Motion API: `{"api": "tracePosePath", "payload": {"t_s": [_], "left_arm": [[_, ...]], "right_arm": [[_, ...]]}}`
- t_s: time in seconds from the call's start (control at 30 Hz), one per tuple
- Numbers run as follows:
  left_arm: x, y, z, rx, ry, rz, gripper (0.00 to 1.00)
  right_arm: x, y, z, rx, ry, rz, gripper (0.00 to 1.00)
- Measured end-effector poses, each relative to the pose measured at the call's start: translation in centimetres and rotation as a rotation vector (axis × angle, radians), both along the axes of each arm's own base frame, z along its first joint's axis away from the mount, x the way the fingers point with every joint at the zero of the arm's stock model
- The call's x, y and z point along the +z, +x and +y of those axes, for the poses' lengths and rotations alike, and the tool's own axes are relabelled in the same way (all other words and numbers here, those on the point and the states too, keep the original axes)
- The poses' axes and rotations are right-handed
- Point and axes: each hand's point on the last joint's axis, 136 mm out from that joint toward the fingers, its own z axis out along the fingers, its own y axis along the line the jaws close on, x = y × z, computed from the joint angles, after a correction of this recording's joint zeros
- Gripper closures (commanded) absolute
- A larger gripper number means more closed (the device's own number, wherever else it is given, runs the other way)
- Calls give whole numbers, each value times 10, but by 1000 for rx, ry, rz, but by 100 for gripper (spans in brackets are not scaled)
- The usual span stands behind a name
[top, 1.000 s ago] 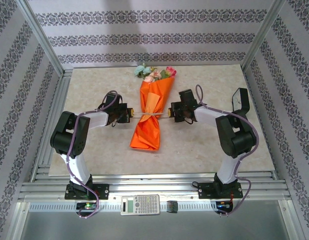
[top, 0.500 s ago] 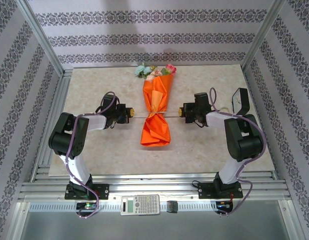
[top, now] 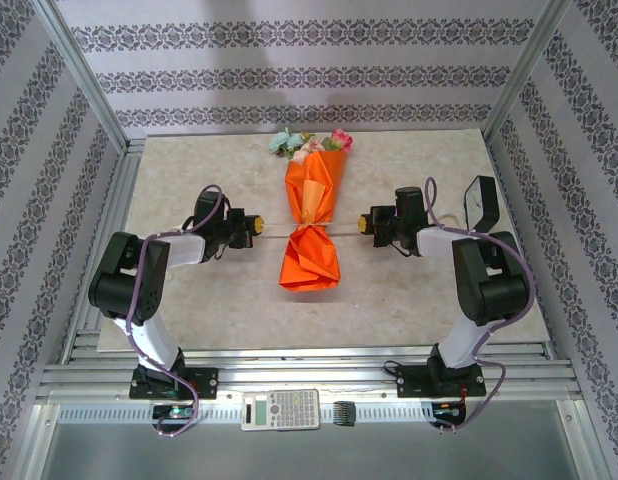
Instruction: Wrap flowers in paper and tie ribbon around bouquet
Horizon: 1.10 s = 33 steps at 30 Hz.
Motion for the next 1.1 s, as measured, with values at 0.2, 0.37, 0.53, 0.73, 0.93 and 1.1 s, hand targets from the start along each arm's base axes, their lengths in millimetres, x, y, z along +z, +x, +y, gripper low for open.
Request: {"api": "tracePosePath", "payload": {"t_s": [0.2, 0.37, 0.53, 0.73, 0.93, 1.1], "left_arm": [[10, 8, -4, -49, 33, -20, 100], [-8, -4, 0, -73, 82, 51, 84], [-14, -5, 12, -83, 151, 111, 73], [-25, -11, 19, -109, 206, 194, 56], [-26, -22, 32, -95, 290, 295, 51], [-19, -24, 41, -73, 341, 355, 50]], "right_arm": [[-4, -4, 2, 8, -27, 10, 100], [-16, -17, 7, 25, -100, 64, 100], [-24, -20, -3, 7, -158, 97, 100], [-27, -26, -6, 7, -174, 122, 100], [-25, -27, -6, 8, -175, 118, 100], [-25, -27, -6, 9, -176, 120, 100]]}}
